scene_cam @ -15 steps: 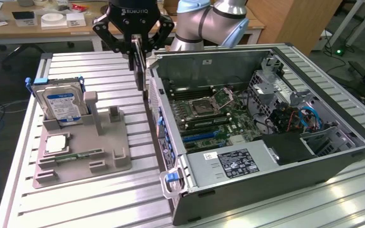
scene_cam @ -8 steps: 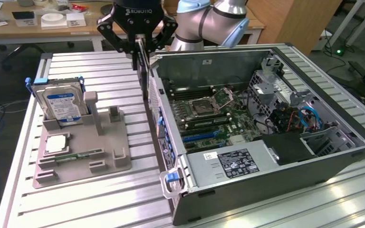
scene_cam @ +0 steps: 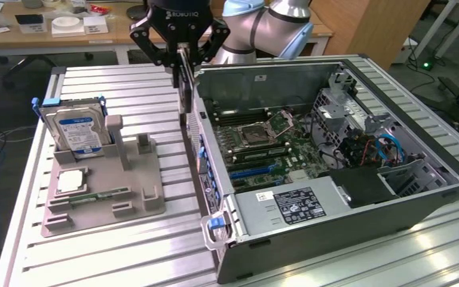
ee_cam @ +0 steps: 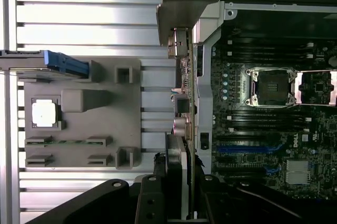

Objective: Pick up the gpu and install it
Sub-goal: 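Pick up the gpu and move the gpu toward the slot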

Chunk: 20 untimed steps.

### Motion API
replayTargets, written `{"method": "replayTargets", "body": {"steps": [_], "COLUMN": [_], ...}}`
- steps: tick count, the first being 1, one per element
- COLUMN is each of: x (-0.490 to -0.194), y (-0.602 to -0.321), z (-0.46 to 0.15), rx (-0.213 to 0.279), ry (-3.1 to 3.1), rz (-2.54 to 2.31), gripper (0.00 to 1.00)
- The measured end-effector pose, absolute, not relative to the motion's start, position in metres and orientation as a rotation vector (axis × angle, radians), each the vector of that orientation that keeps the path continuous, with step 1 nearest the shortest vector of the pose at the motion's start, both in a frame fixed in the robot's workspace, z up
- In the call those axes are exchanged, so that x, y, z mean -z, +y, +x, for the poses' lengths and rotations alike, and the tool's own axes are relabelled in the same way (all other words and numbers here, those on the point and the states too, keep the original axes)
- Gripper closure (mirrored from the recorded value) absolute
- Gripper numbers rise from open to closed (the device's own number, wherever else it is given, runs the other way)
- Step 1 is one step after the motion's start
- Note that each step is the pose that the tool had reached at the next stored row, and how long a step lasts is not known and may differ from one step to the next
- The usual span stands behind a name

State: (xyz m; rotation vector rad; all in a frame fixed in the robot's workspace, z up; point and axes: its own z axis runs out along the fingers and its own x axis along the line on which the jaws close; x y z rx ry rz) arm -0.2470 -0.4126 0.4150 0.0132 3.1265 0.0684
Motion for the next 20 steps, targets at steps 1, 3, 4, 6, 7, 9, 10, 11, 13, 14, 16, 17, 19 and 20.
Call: {"method": "replayTargets", "body": {"steps": [1,3,4,6,7,9,10,11,13,14,16,17,19,20], "x": [-0.415,-0.415,-0.415,-0.415,-0.415,-0.415,-0.415,-0.415,-0.415,-0.415,-0.415,-0.415,-0.415,-0.415], "y": [-0.413,-0.413,-0.413,-0.413,-0.413,-0.413,-0.413,-0.413,-0.413,-0.413,-0.413,-0.413,-0.413,-0.413], "z": [-0.246,-0.244,-0.243,-0.241,-0.240,-0.238,-0.237,-0.236,-0.234,-0.233,-0.231,-0.230,-0.227,-0.226], "rx": [-0.068,-0.068,-0.068,-0.068,-0.068,-0.068,-0.068,-0.069,-0.068,-0.068,-0.068,-0.068,-0.069,-0.068], "ry": [3.126,3.126,3.126,3.126,3.126,3.126,3.126,3.126,3.126,3.126,3.126,3.126,3.126,3.126], "rz": [0.013,0.013,0.013,0.013,0.013,0.013,0.013,0.013,0.013,0.013,0.013,0.013,0.013,0.013], "gripper": [0.72,0.72,0.72,0.72,0.72,0.72,0.72,0.72,0.72,0.72,0.72,0.72,0.72,0.72]}}
